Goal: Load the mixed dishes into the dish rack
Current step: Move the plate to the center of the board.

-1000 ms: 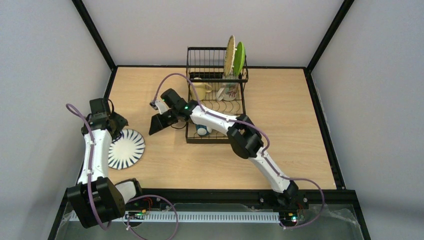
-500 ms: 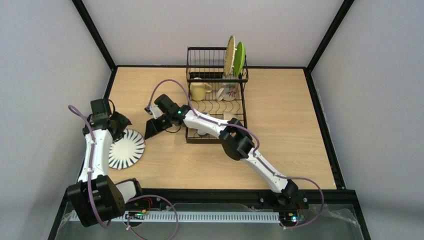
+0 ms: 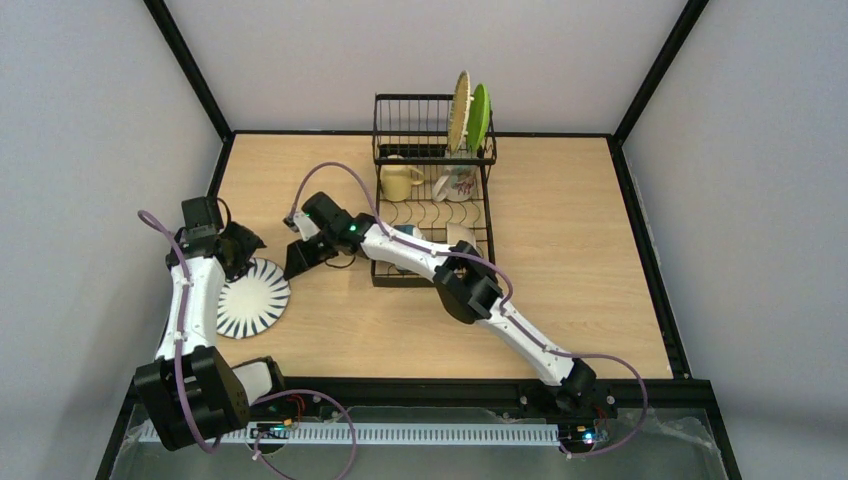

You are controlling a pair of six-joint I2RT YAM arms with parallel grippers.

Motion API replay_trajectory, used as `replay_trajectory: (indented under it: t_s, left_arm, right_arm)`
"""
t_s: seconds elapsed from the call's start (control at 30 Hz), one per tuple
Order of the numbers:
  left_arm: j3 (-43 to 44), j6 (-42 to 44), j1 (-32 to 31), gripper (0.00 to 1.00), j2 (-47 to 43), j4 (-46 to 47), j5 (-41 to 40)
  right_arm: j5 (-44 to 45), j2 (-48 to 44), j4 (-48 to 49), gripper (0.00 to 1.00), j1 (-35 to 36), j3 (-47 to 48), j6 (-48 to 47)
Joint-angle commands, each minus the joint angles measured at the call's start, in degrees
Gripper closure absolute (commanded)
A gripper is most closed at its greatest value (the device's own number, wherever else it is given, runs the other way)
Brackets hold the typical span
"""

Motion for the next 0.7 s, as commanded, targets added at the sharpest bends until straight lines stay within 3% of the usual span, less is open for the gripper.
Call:
replay_trajectory:
  t_s: [0.0, 0.3, 0.67]
  left_arm:
    - [-1.59, -0.83, 0.05, 0.01, -0.6, 0.11, 0.7]
    - [-7.67, -2.07, 1.53, 0.01, -4.12, -1.48, -0.22]
    - [-15.14, -6.82, 2.81, 0.02, -7.52, 1.41, 0.58]
  right_arm:
    - [1.6, 2.51, -1.71, 0.12, 1.28, 2.29, -1.12]
    - [17.42, -4.27, -5.89, 0.12, 1.34, -2.11, -6.08]
    - [19.61, -8.67, -7.35, 0.12, 1.02, -4.98, -6.53]
